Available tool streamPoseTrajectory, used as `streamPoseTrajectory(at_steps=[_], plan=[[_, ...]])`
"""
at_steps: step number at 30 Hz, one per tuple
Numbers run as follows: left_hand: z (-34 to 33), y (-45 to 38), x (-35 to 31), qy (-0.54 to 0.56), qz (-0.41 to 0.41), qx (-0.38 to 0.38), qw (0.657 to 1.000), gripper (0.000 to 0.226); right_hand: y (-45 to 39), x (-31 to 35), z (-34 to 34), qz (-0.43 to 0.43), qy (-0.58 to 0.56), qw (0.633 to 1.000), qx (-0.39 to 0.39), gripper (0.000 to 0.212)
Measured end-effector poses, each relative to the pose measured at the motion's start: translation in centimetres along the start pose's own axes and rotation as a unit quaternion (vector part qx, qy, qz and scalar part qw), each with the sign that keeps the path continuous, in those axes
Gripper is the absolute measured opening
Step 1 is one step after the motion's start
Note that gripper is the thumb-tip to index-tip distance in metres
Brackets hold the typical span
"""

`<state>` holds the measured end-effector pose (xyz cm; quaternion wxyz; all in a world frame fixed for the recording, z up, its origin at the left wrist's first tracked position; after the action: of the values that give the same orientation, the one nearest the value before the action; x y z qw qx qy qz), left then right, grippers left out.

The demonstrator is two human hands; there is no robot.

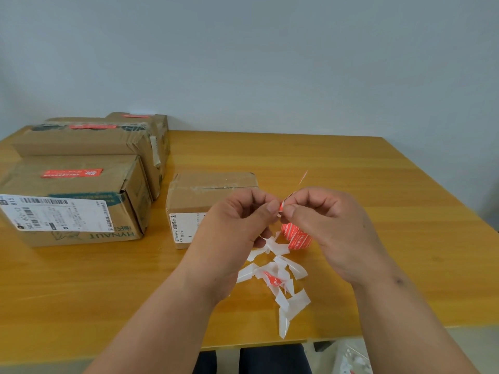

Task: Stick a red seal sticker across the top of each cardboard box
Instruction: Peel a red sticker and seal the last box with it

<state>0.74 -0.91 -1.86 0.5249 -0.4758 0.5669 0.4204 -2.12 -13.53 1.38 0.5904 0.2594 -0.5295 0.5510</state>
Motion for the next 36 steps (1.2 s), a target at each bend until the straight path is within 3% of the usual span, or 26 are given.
streamPoseTrajectory(at_steps=[7, 14, 27, 36], plan=[[0.6, 0.7, -2.9, -0.14, -0.103, -0.012, 0.985, 0.015, 0.1, -0.1, 0.0, -0.004, 0.005, 1.0, -0.004, 0.01], [0.3, 1.1, -5.0, -0.29, -0.175, -0.01, 0.941, 0.018, 0.1, 0.0, 0.2, -0.007, 0.026, 1.0, 0.001, 0.014], [0.5, 0.5, -3.9, -0.192, -0.093, -0.007, 0.977, 0.014, -0.1, 0.2, 0.3, -0.001, 0.034, 0.999, -0.012, 0.014], [0.3, 0.9, -4.7, -0.268, -0.14, -0.035, 0.953, 0.021, -0.2, -0.2, 0.2, -0.014, 0.042, 0.999, -0.018, 0.019]])
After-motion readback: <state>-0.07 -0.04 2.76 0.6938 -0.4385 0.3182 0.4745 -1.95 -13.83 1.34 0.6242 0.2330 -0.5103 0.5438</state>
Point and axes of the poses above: each hand's wrist, its own y-axis away from the middle knuckle, its own z-axis out of the back of the hand, x = y × z, the point moved 10 cm from there along -y, towards the middle knuckle, and after that the axes turned 10 degrees about -x, right-handed, at the moved point
